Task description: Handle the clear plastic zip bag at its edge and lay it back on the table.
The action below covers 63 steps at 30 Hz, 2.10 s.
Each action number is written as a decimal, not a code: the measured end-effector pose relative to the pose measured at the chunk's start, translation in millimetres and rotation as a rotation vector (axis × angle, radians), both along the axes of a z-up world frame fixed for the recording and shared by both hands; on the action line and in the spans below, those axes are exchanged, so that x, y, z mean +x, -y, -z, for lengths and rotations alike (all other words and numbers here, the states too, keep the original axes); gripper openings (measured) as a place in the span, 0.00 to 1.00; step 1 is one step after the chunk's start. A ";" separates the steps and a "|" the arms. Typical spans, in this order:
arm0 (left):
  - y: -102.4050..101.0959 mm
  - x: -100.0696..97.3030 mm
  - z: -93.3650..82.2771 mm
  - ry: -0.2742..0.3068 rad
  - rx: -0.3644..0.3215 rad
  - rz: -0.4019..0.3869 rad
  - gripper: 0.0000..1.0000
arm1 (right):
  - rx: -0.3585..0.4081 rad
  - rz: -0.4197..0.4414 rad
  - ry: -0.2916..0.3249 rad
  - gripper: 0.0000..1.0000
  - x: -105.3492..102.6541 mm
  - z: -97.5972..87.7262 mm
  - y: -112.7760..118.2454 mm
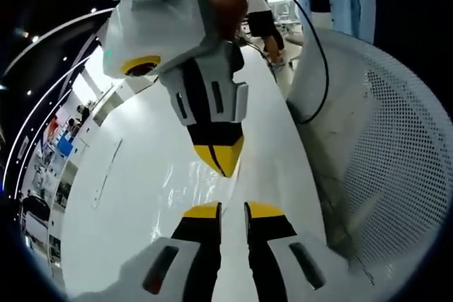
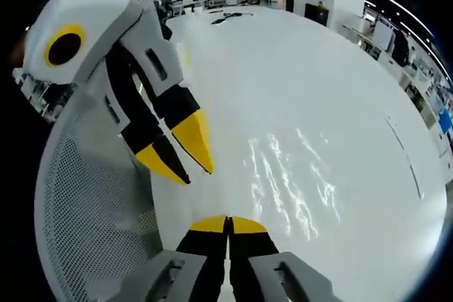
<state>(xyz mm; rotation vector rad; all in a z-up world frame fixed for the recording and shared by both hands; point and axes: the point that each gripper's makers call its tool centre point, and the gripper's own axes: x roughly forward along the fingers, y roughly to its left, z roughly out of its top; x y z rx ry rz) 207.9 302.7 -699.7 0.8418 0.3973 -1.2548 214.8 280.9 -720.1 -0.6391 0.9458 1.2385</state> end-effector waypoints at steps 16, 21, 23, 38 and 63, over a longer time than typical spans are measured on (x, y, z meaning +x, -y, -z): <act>-8.5 2.1 2.7 0.023 0.040 -0.008 0.02 | 0.018 -0.038 0.048 0.00 6.1 -5.4 -3.5; -9.6 2.6 0.9 0.024 0.040 -0.013 0.01 | 0.024 -0.035 0.058 0.00 9.1 -10.9 -4.0; -9.5 3.2 0.3 0.028 0.041 -0.014 0.01 | 0.029 -0.030 0.066 0.00 11.7 -13.6 -4.3; -8.3 2.5 -0.7 0.019 0.039 -0.015 0.00 | 0.054 0.001 0.119 0.00 21.8 -24.9 -4.7; -10.7 9.3 -8.1 0.021 0.039 -0.037 0.00 | 0.174 0.071 0.242 0.00 39.1 -52.4 -6.9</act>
